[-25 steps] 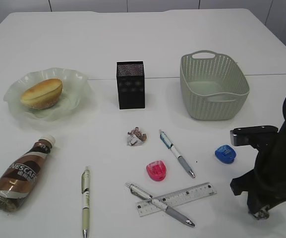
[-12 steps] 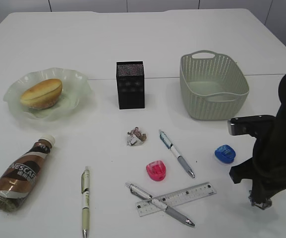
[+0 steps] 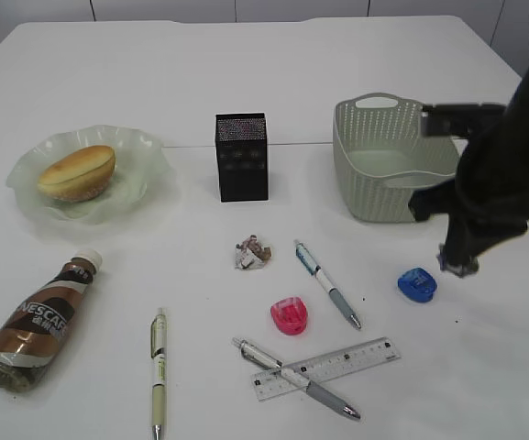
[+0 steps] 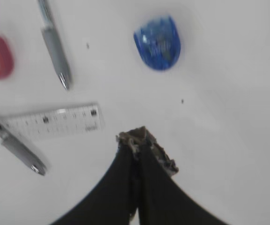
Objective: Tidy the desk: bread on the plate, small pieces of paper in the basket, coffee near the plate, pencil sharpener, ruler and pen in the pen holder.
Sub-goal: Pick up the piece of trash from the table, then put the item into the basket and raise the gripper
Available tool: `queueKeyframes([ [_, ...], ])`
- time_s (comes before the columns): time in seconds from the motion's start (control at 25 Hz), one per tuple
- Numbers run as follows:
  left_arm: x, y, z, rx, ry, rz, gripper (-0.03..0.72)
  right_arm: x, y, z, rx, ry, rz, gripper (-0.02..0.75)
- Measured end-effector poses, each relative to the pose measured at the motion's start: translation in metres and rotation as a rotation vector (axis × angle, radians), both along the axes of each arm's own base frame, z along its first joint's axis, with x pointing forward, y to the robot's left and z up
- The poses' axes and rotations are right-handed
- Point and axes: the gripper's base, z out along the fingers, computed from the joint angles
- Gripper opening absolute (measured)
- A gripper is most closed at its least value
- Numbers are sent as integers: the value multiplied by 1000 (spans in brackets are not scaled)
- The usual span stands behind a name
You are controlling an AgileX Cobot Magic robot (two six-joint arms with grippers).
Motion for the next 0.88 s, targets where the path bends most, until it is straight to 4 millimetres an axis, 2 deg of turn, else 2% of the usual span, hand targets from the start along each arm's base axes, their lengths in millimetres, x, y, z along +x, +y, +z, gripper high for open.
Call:
queueKeyframes([
  [0.24, 0, 0, 0, 0, 0, 0, 531, 46, 7, 57, 11, -233, 14, -11],
  [0.44, 0, 0, 0, -4, 0, -3, 530, 92, 15, 78, 7, -352, 2, -11],
  [0.52, 0, -1, 0, -12, 1, -9, 530, 111, 17, 78, -10, -386, 4, -11],
  [0.64, 0, -4, 0, -34, 4, -25, 524, 135, 20, 68, -37, -402, 4, -11],
  [0.76, -1, -6, 0, -52, 6, -39, 522, 154, 23, 47, -48, -384, 3, -11],
  [0.88, -1, -6, 0, -54, 6, -41, 520, 165, 26, 29, -53, -361, 4, -1],
])
